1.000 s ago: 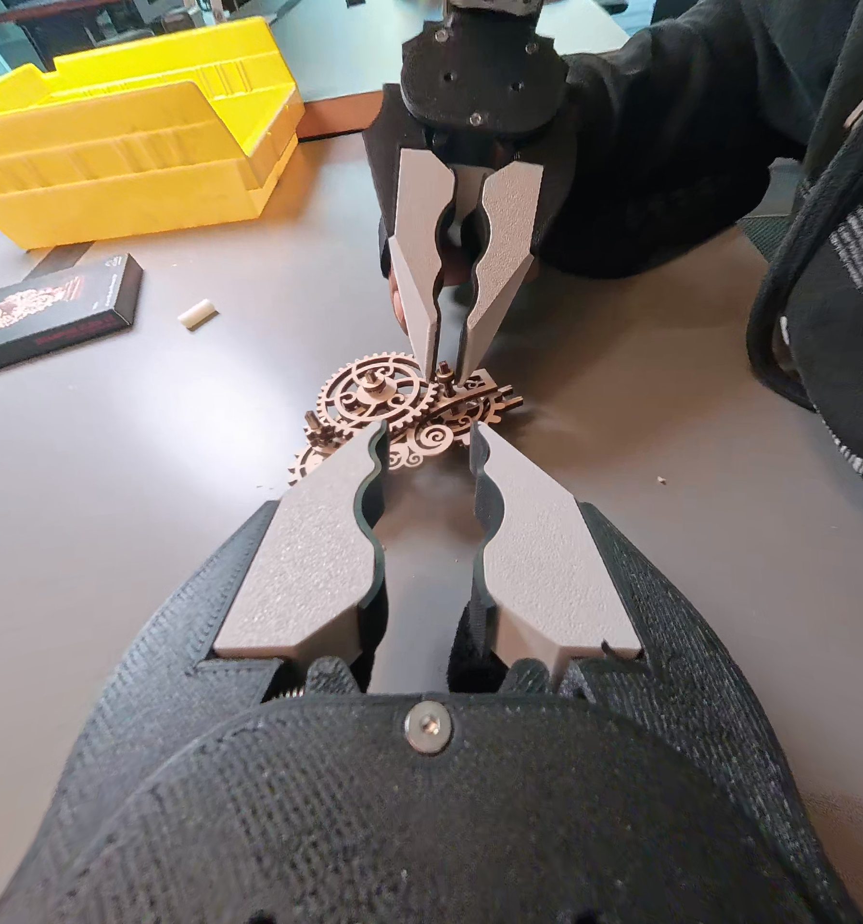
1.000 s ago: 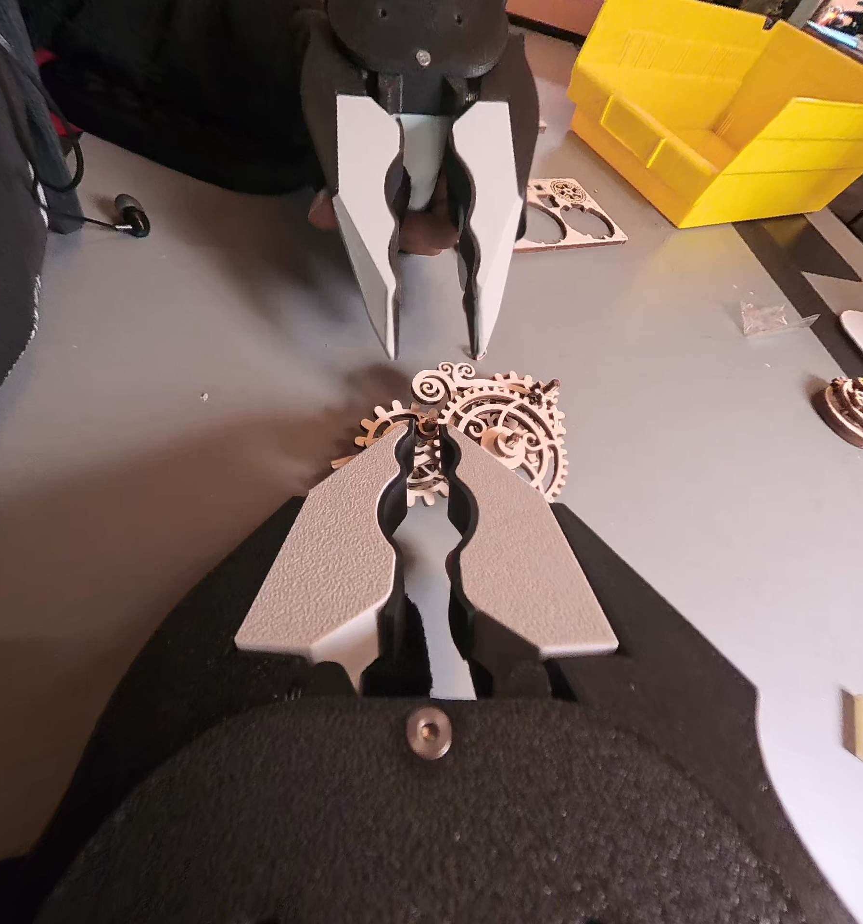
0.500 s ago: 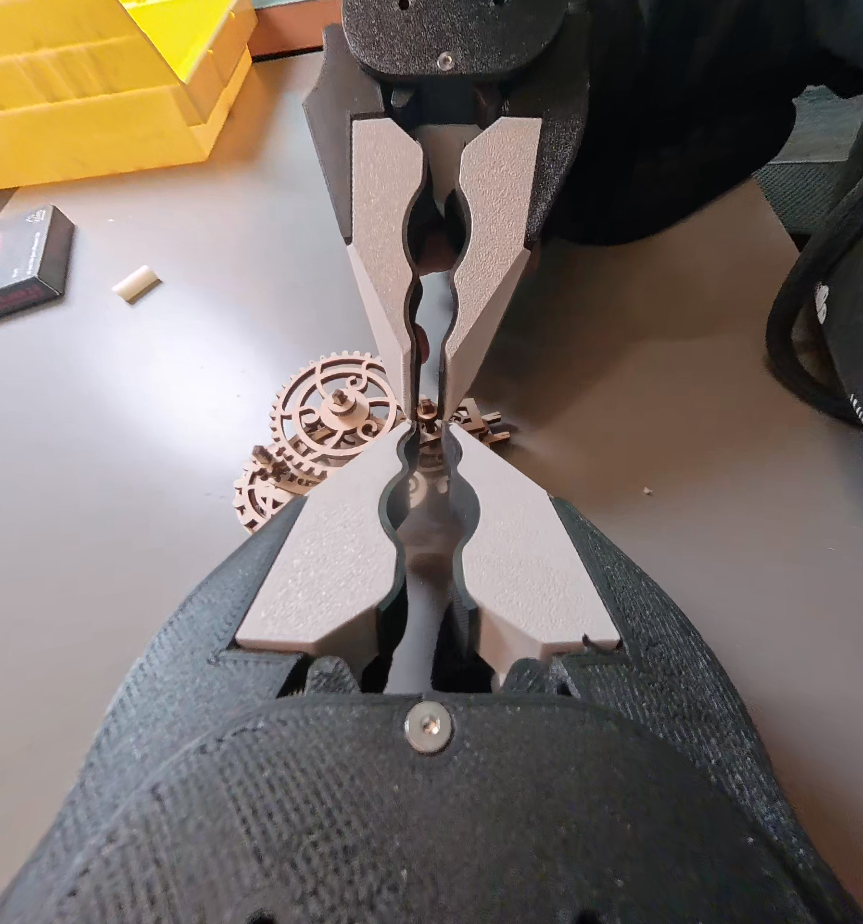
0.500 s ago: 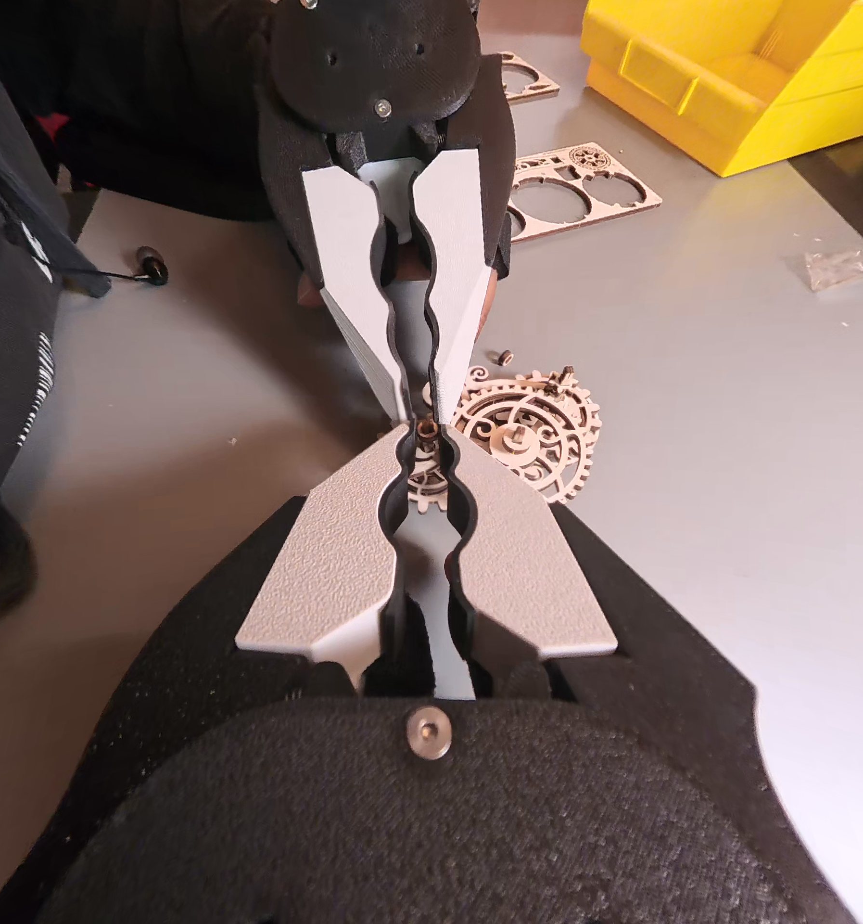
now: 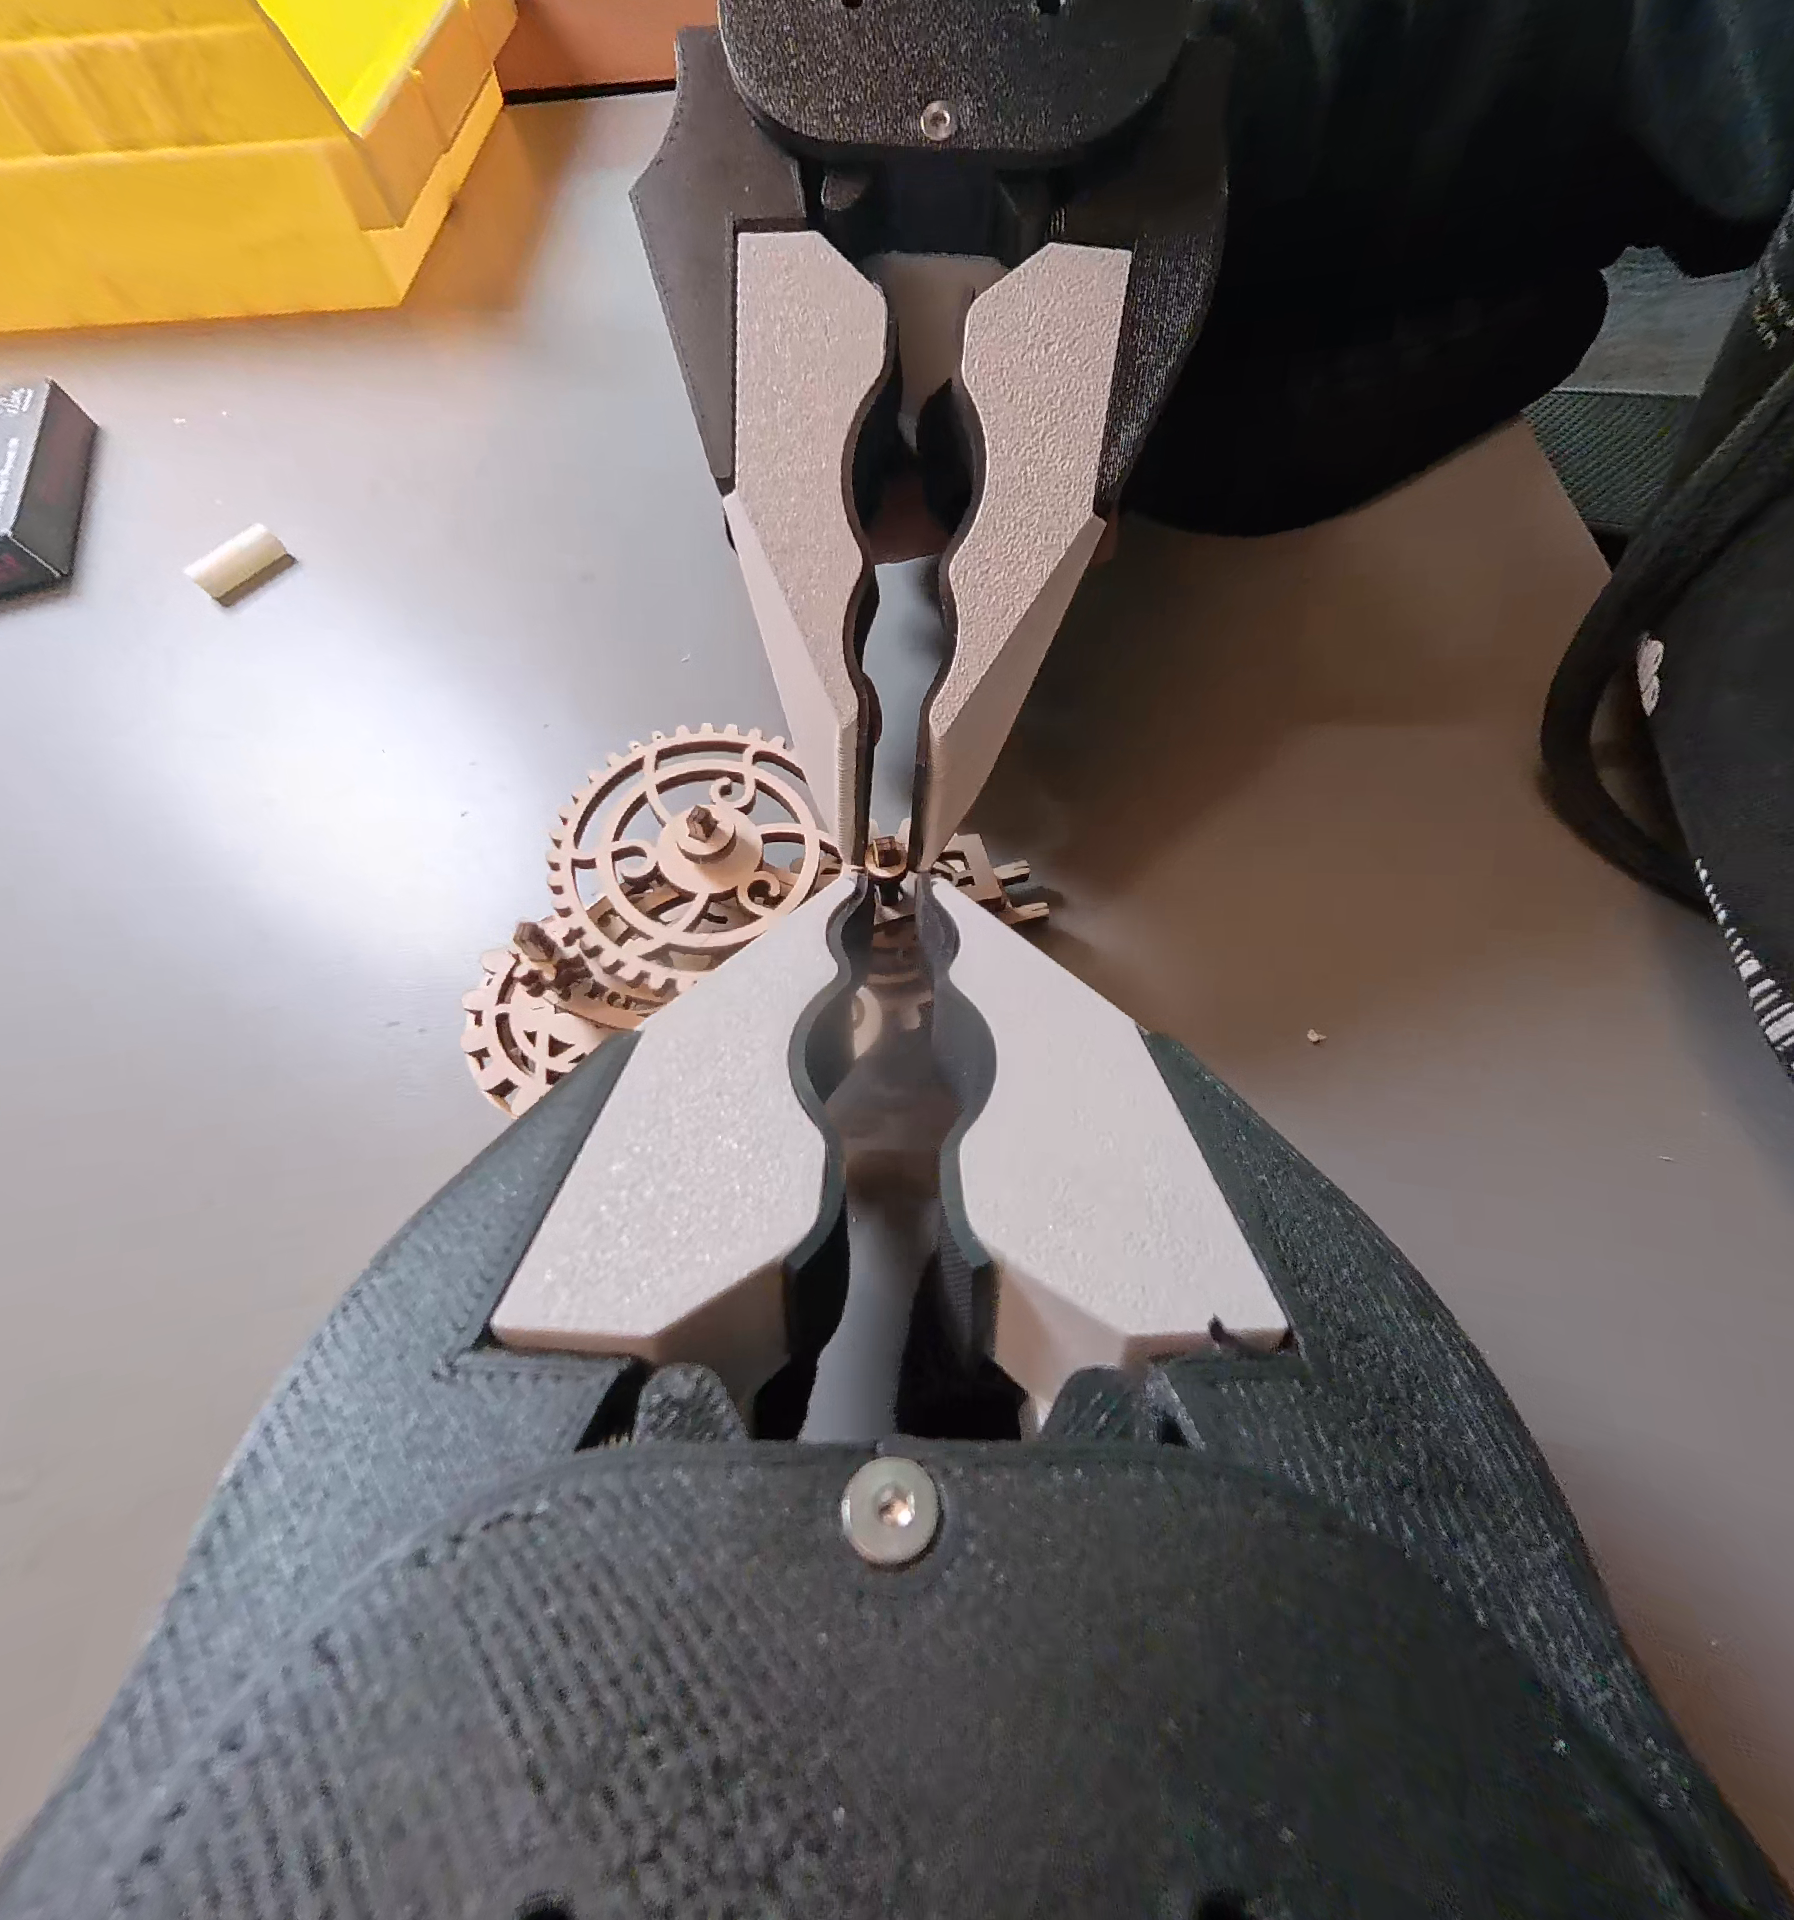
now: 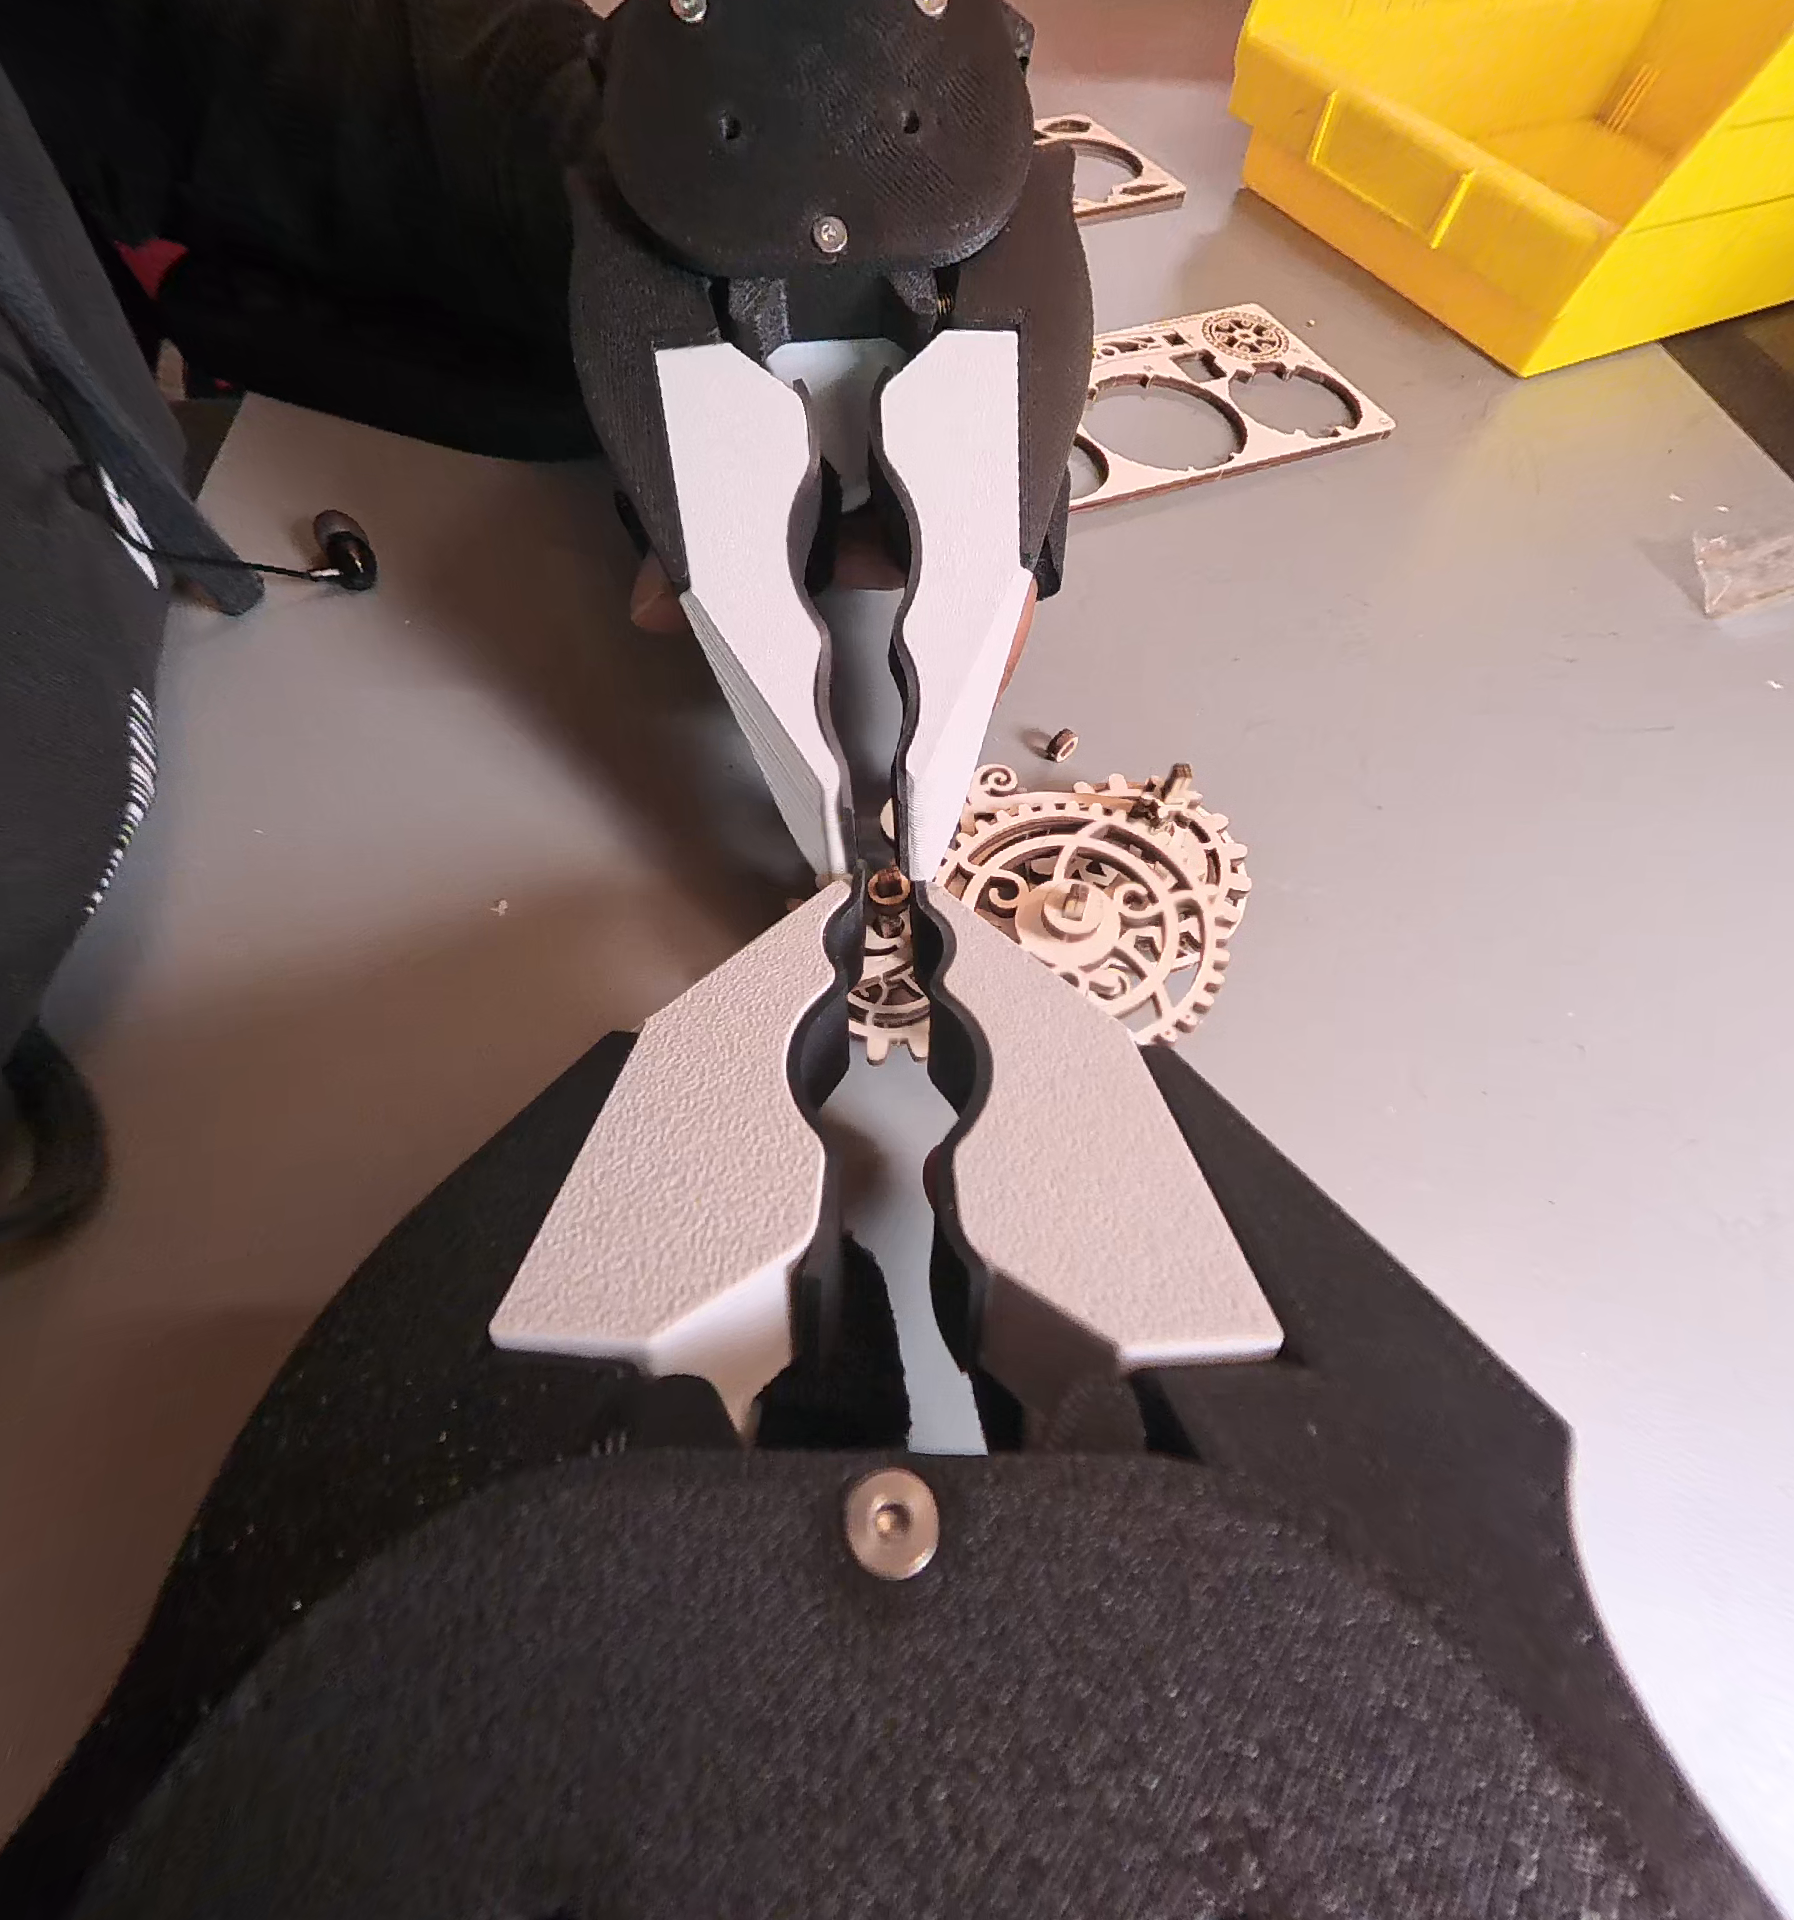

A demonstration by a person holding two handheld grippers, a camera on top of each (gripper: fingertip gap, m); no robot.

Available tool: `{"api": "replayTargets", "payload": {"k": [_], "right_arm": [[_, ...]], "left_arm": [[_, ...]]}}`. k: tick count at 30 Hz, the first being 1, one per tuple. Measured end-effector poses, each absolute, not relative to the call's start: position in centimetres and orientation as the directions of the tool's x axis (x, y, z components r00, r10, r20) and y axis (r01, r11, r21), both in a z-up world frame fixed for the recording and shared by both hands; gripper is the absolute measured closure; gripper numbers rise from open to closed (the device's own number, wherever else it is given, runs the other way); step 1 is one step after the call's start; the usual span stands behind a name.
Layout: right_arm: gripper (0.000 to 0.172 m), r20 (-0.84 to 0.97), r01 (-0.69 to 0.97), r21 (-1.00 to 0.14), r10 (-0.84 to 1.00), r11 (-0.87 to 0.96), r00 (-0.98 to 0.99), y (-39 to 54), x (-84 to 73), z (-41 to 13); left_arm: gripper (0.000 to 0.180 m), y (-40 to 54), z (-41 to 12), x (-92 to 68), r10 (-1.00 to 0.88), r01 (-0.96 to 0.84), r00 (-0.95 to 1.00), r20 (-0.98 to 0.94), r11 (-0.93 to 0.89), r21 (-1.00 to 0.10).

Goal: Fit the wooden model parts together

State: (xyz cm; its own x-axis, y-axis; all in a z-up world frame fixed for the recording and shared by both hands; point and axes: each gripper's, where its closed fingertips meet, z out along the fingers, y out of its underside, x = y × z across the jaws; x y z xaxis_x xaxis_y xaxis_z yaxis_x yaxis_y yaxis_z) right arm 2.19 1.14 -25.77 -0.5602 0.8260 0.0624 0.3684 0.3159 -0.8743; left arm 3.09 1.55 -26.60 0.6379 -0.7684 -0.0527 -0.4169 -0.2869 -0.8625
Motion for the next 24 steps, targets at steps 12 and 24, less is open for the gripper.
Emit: {"api": "replayTargets", "payload": {"k": [12, 24], "right_arm": [[0.166, -0.007, 0.358, -0.901, 0.819, 0.243, -0.574, 1.0, 2.4, -25.2], [0.166, -0.096, 0.347, -0.928, 0.815, 0.133, -0.571, 0.9, 2.4, -24.0]], "left_arm": [[0.177, 1.5, -26.1, 3.3, -0.761, -0.355, 0.648, 0.011, -0.316, -0.88], [0.18, 1.4, -25.3, 3.3, -0.761, -0.308, 0.646, 0.062, -0.334, -0.891]]}}
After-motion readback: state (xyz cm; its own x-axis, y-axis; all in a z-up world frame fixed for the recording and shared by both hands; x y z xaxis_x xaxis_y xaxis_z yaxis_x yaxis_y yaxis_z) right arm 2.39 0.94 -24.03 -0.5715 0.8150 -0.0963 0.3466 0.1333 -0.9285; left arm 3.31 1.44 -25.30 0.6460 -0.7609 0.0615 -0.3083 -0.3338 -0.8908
